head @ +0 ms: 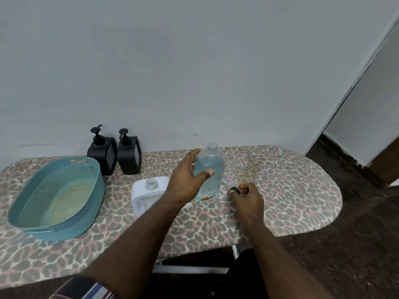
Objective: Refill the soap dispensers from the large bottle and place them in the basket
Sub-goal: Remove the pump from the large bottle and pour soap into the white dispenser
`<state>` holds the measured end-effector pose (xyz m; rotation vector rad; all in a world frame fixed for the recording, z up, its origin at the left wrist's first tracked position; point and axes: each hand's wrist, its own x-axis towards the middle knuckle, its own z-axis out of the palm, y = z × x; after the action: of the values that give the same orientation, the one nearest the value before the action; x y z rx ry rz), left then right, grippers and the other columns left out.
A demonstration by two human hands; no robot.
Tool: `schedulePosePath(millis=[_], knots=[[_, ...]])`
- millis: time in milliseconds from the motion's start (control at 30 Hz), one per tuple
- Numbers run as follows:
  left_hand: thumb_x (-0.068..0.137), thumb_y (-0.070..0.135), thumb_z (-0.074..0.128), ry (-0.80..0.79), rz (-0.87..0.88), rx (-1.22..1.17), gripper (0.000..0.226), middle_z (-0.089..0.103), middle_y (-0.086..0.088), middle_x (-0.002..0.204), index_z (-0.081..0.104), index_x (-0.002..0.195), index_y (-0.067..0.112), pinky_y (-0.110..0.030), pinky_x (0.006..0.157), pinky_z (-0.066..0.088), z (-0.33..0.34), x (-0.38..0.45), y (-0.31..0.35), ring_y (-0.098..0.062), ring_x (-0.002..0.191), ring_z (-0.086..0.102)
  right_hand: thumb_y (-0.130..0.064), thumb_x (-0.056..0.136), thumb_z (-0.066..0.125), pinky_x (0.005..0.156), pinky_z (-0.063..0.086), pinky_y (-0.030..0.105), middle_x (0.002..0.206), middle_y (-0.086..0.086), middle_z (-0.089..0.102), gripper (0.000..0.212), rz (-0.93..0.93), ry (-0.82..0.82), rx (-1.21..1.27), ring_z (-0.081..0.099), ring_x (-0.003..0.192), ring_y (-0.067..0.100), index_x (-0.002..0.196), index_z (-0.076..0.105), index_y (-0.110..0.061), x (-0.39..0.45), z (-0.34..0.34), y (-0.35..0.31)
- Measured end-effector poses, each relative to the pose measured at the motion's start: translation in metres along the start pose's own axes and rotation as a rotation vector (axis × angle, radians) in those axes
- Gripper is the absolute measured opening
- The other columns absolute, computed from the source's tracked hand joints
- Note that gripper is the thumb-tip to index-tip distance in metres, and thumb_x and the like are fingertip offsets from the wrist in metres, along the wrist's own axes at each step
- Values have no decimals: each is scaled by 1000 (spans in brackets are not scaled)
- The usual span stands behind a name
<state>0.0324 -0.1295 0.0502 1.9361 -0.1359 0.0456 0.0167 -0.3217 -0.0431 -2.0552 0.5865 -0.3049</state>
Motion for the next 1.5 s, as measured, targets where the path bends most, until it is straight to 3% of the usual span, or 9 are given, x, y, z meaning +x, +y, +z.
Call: schedulePosePath(millis=[267, 433, 633, 733, 900, 1000, 1133, 1300, 1500], knots=[[92, 27, 76, -9, -14, 6, 67, 55, 16, 132, 44, 151, 26, -37, 105, 49, -2, -2, 5, -11, 118, 57, -52, 66, 68, 82, 58, 47, 82, -11, 70, 29, 45, -65, -69, 67, 83, 17, 85, 63, -30, 1, -16, 3], [92, 23, 76, 0, -23, -9, 65, 53, 25, 116, 46, 149, 24, -31, 99, 47, 0, -5, 7, -10, 113, 58, -27, 76, 78, 99, 48, 35, 120, -7, 65, 54, -128, -132, -52, 59, 112, 15, 127, 62, -21, 2, -21, -26], [90, 23, 79, -38, -37, -16, 78, 55, 5, 145, 38, 156, 24, -28, 102, 47, -3, -4, 8, -14, 128, 57, -16, 66, 92, 99, 51, 28, 138, -9, 55, 101, -289, -481, 188, 54, 126, 4, 150, 36, -26, 4, -8, -61], [89, 27, 80, -81, -40, 66, 89, 48, 2, 157, 28, 162, 26, -36, 112, 46, -14, -7, 16, -18, 139, 51, -9, 66, 94, 81, 52, 11, 127, -17, 53, 104, -303, -439, 307, 59, 110, -7, 147, 31, -24, -4, 4, -68], [95, 14, 69, 232, 54, 26, 49, 67, 12, 118, 57, 142, 25, -23, 97, 56, -78, -27, 16, 5, 100, 65, -3, 67, 93, 61, 49, 4, 126, -3, 48, 109, -294, -305, 391, 55, 106, 6, 148, 23, -23, -18, 27, -70], [94, 24, 73, 363, -48, -54, 51, 65, 4, 130, 55, 142, 23, -40, 109, 51, -122, -45, -19, -11, 117, 63, -14, 65, 95, 74, 48, 7, 133, 0, 49, 106, -327, -241, 371, 57, 117, 20, 143, 25, -31, -18, 36, -68], [83, 39, 83, 178, -310, 18, 90, 45, -2, 157, 35, 157, 29, -45, 115, 43, -136, -77, -69, -21, 138, 47, -14, 67, 94, 69, 42, -1, 127, -3, 48, 101, -336, -207, 333, 54, 112, 18, 144, 28, -23, -16, 40, -70], [78, 17, 89, 52, -355, -107, 112, 34, -1, 165, 18, 164, 22, -27, 105, 38, -120, -86, -97, -19, 148, 36, -17, 66, 93, 73, 44, 12, 129, -2, 50, 100, -389, -215, 257, 55, 114, 21, 142, 30, -26, -19, 40, -75], [80, 14, 86, 64, -290, -105, 81, 61, 1, 137, 44, 149, 21, -46, 104, 55, -116, -74, -95, -23, 130, 58, -24, 62, 93, 87, 54, 39, 134, 0, 48, 103, -453, -263, 149, 53, 119, 26, 140, 27, -37, -28, 32, -80]])
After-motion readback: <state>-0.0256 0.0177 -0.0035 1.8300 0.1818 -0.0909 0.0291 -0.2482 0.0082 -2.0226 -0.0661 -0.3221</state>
